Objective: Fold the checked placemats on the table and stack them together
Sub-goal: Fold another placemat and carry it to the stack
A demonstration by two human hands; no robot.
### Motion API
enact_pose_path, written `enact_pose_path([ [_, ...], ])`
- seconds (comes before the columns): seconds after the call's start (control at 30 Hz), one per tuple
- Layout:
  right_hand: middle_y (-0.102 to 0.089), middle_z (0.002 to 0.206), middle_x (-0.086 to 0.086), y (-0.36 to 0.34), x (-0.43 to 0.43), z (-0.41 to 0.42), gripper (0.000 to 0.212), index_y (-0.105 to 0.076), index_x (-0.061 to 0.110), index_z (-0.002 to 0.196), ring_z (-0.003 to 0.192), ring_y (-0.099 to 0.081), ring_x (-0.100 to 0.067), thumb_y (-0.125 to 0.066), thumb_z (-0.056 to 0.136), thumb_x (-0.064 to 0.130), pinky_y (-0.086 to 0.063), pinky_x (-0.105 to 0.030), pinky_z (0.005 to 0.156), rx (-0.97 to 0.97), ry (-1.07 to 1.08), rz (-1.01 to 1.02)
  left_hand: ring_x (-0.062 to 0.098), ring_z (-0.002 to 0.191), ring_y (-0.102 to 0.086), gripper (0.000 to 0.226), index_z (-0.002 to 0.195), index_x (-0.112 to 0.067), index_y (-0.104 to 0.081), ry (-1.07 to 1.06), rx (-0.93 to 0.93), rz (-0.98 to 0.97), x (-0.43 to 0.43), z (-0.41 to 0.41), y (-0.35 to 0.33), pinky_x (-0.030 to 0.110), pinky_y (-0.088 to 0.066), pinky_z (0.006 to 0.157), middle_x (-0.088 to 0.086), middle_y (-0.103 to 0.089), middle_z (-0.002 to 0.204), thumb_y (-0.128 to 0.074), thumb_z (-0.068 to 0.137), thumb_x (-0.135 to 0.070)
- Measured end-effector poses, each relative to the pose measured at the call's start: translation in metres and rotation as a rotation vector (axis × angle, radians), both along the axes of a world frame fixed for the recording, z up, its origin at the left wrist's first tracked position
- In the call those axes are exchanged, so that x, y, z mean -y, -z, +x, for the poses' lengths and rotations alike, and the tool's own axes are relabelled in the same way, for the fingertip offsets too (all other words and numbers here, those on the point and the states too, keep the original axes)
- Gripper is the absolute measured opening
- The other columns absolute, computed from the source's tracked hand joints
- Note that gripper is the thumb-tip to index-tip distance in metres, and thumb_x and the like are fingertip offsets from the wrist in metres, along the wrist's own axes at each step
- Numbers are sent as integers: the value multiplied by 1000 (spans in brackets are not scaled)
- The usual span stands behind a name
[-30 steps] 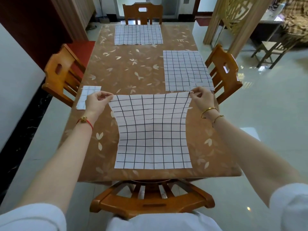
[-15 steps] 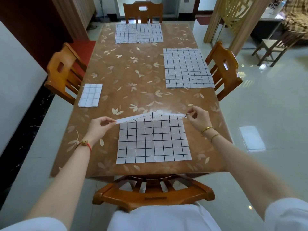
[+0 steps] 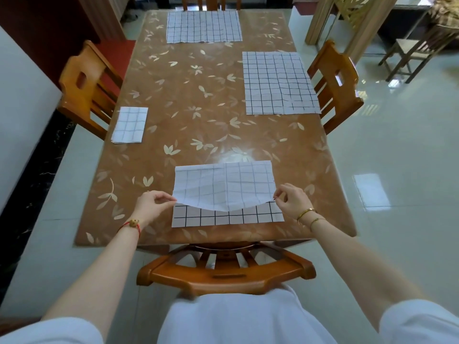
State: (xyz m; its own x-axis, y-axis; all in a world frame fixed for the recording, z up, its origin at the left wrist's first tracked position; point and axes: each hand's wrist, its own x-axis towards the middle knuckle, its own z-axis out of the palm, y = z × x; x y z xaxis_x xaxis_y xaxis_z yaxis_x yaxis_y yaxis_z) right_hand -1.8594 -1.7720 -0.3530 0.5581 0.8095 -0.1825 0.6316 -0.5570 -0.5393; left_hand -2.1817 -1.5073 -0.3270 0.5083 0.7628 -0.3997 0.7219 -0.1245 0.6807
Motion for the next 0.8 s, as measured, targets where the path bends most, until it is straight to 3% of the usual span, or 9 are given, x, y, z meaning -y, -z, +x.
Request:
enact_pose_path([
  [0.23, -54, 91, 12, 25, 13, -11, 9, -65, 24, 85, 75, -54, -12, -60, 88, 18, -51, -31, 74, -19, 12, -110, 19, 104, -60, 1, 86, -21, -75, 34, -109, 18, 16, 9, 29, 32, -48, 89, 2, -67, 106, -75, 85, -22],
  [0.47, -56, 98, 5, 40, 23, -12, 11, -60, 26, 83, 81, -57, -18, -57, 90, 18, -54, -37, 75, 2, 68, -215, 18, 98, -60, 7, 81, -25, -73, 8, -162, 17, 30, 13, 44, 32, -49, 84, 0, -67, 97, -74, 87, -21],
  [0.63, -53, 103, 5, 47, 29, -9, 6, -62, 23, 89, 79, -57, -16, -57, 91, 20, -51, -27, 72, 19, 26, -267, 18, 98, -59, 4, 91, -16, -74, 13, -170, 14, 35, 15, 49, 32, -50, 83, 2, -65, 100, -70, 90, -16],
  [0.8, -47, 95, 6, 50, 30, -13, 2, -55, 21, 89, 74, -52, -14, -54, 88, 21, -54, -33, 71, -12, 79, -260, 17, 102, -60, 13, 99, -19, -73, 6, -184, -2, 30, 10, 57, 30, -51, 83, 3, -66, 109, -64, 93, -13],
])
